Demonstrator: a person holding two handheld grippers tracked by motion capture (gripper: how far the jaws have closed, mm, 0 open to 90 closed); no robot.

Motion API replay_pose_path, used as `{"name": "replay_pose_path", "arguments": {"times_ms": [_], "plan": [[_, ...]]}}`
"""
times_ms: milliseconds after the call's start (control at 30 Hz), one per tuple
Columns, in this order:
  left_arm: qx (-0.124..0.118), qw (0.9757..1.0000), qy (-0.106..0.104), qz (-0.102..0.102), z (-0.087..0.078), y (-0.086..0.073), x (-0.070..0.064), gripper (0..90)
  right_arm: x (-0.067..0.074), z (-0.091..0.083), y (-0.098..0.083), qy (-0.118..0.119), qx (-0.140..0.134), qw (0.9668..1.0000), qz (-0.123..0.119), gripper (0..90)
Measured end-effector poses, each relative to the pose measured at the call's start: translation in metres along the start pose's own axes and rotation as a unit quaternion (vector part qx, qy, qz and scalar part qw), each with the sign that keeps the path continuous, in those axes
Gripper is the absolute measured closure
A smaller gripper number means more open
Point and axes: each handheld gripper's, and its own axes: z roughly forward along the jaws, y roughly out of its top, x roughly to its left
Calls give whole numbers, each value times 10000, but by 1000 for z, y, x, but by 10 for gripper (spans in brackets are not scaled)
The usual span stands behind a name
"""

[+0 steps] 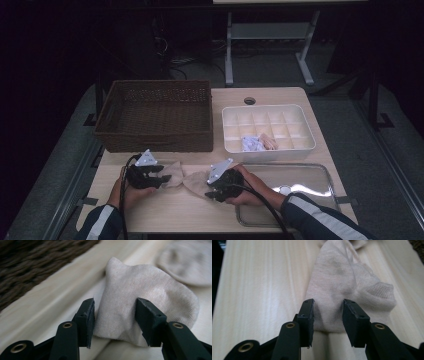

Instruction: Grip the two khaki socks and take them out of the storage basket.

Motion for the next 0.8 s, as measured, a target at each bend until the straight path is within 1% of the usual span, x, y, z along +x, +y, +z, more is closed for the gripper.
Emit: {"name": "replay_pose_path", "arguments": {"times_ms": [33,67,100,133,167,200,233,267,300,333,367,400,433,467,533,567,600,633,700,733,767,800], "plan": [[-24,10000,46,-73,1,0,3,485,1,-1,-1,42,15,10000,-19,601],[-27,9998,131,-160,1,0,6,477,2,-2,-1,99,1,9999,-87,594],[-33,9995,237,-189,1,0,7,444,3,-3,-2,136,-3,9999,-103,584],[-35,9995,258,-198,1,0,7,410,4,-4,-2,146,10,9998,-95,561],[-26,9994,287,-201,-1,1,5,400,4,-5,-2,170,-3,9998,-74,547],[-80,9994,306,-162,-3,2,3,380,3,-7,-2,123,-31,9999,-78,547],[-231,9992,304,-128,-7,4,0,367,3,-9,-2,89,-72,9999,-76,555],[-351,9989,285,-75,-13,7,-4,369,1,-14,-2,72,-148,9999,-35,578],[-471,9985,261,-38,-18,10,-9,370,-1,-19,-2,43,-283,9996,6,604],[-607,9980,190,10,-22,12,-16,375,-3,-25,-2,-13,-365,9993,43,609],[-687,9976,84,102,-26,15,-21,388,-5,-30,-3,-111,-416,9990,111,630],[-741,9971,-36,159,-28,18,-28,422,-7,-35,-4,-253,-494,9984,144,639],[-710,9967,-193,335,-29,21,-37,453,-10,-39,-5,-356,-528,9977,222,640],[-715,9962,-259,413,-28,22,-43,469,-11,-44,-7,-416,-565,9966,425,645],[-577,9957,-452,564,-22,26,-56,487,-13,-49,-10,-513,-592,9956,508,646],[-486,9955,-521,625,-16,28,-63,486,-13,-50,-11,-518,-596,9955,516,644],[-437,9954,-591,611,-11,29,-67,469,-13,-51,-12,-488,-567,9959,512,635],[-412,9955,-656,540,-5,30,-70,453,-12,-51,-13,-487,-535,9962,483,630],[-338,9958,-740,420,5,30,-72,389,-7,-49,-13,-423,-480,9970,438,616],[-338,9958,-740,420,5,30,-72,379,-5,-47,-13,-383,-472,9976,318,616],[-253,9964,-719,361,13,30,-71,365,-3,-45,-12,-334,-421,9982,260,620],[-241,9967,-709,324,16,29,-71,369,-1,-43,-10,-327,-400,9985,169,632]]}}
